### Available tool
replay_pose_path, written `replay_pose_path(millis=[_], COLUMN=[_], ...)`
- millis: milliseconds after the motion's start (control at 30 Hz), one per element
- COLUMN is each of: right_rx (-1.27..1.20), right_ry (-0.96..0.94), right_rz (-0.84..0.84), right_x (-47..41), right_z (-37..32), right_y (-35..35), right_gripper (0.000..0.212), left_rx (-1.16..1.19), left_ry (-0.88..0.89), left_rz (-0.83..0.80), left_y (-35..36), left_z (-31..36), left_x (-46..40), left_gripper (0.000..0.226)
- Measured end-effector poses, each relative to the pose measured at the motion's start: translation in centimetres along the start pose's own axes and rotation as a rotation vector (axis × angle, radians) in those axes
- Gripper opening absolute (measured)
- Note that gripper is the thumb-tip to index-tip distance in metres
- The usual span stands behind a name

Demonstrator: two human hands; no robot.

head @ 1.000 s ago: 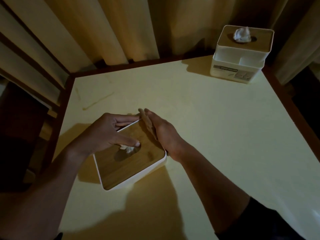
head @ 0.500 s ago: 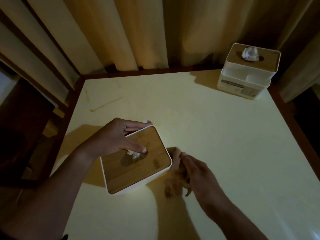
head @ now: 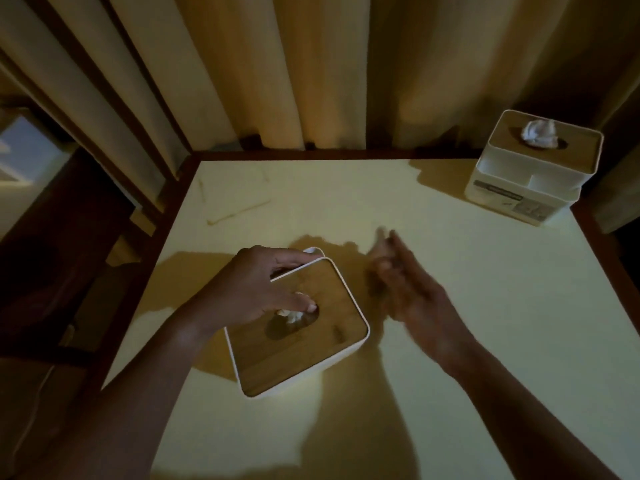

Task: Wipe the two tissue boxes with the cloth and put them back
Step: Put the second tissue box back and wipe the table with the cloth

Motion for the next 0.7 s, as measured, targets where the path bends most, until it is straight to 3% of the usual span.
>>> replay_pose_path(millis=[67,133,233,433,700], right_rx=[0.689,0.936,0.993,1.107,1.246], right_ry=[-0.134,-0.398,-0.557,-0.552,-0.701], right_rz=[0.144,0.207,0.127,0.028,-0.181], right_x=[-0.4,-0.5,-2.2,-10.2,-18.4], right_z=[0.4,1.2,3.8,2.4,-0.3], right_y=[1.0,2.6,4.7,6.0,10.9], right_gripper=[0.060,0.063,0.061,0.065,0.085], left_rx=[0.009,-0.022,-0.104,-0.318,-0.305], left_ry=[-0.024,-0.056,-0.040,-0.088,0.021], left_rz=[0.085,0.158,0.250,0.480,0.482], left_y=[-1.1,-2.1,-3.1,-5.1,-7.5], left_z=[-1.0,-2.0,-2.4,-4.3,-5.4], left_x=[0.4,0.9,1.9,2.6,0.6], left_gripper=[0.068,0.079,0.083,0.067,0.069])
Point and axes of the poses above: each hand's wrist, its own x-axis away from the middle knuckle, its own y-axis out of the palm, z = x × y, the point moved 8 cm from there along -x, towards the middle knuckle, and after that the axes turned 3 degrees about y, right-handed, at the moved point
